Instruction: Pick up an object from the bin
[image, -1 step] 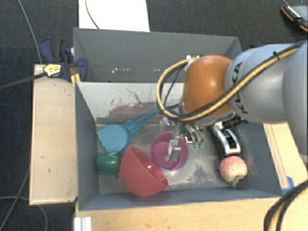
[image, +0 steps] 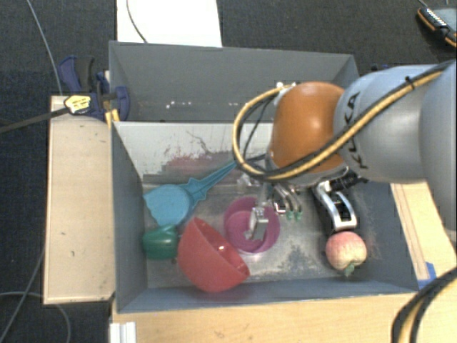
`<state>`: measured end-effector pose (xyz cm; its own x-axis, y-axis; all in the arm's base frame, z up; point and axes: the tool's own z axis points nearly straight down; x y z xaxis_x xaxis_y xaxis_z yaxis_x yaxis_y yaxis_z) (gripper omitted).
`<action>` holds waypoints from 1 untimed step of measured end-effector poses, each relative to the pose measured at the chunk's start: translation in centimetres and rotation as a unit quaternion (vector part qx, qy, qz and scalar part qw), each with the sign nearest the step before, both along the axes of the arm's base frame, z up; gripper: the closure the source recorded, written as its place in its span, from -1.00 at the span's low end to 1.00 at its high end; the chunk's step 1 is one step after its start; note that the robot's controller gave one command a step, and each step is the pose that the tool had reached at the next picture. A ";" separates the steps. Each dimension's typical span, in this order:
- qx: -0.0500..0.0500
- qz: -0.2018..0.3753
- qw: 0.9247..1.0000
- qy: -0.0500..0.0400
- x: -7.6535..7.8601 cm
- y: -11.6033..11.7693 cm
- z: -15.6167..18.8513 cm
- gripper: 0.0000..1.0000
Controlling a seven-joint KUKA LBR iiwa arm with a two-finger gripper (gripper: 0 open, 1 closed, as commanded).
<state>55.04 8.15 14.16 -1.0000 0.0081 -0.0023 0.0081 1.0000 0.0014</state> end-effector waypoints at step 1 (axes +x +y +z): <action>0.000 0.169 0.986 0.001 2.6 2.2 -7.2 -1.00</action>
Offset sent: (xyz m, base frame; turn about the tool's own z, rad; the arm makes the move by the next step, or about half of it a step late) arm 0.0225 0.0009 -0.0485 -0.1286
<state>57.62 10.31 6.92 -0.9457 -0.3251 -0.0005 -0.3251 0.9457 0.0022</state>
